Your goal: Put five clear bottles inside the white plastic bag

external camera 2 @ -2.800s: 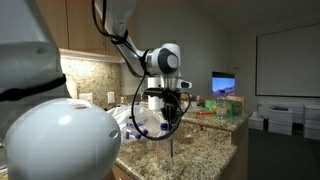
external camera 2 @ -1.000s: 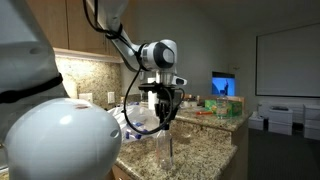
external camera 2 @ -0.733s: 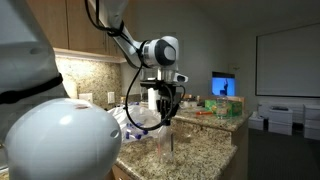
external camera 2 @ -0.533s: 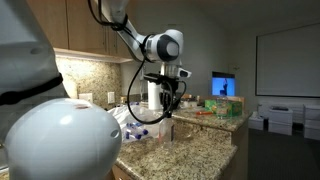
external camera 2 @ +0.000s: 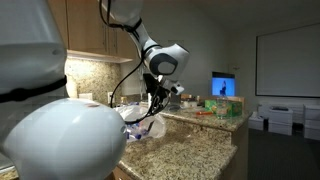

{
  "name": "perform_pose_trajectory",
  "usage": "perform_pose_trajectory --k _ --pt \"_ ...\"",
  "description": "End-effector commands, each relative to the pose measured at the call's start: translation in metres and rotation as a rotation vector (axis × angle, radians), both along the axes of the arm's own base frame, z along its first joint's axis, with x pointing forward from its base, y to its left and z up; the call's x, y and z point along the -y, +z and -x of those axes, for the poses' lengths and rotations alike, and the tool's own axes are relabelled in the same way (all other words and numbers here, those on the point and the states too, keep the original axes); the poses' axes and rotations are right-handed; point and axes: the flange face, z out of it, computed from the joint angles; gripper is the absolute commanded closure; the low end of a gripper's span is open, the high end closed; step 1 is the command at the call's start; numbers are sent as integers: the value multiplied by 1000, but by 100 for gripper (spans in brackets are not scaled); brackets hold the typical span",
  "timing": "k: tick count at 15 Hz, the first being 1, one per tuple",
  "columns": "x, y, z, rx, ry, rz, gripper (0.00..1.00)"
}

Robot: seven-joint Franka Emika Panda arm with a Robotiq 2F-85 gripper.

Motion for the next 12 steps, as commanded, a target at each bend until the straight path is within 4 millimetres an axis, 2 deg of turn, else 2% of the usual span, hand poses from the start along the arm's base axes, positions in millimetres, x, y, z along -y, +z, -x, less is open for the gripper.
perform_pose_trajectory --k 1,6,12 --pt "-40 -26 -20 30 -18 -142 91" --pt "-86 -54 -54 27 -12 -263 91" --pt "-159 -90 -93 -41 51 -355 91"
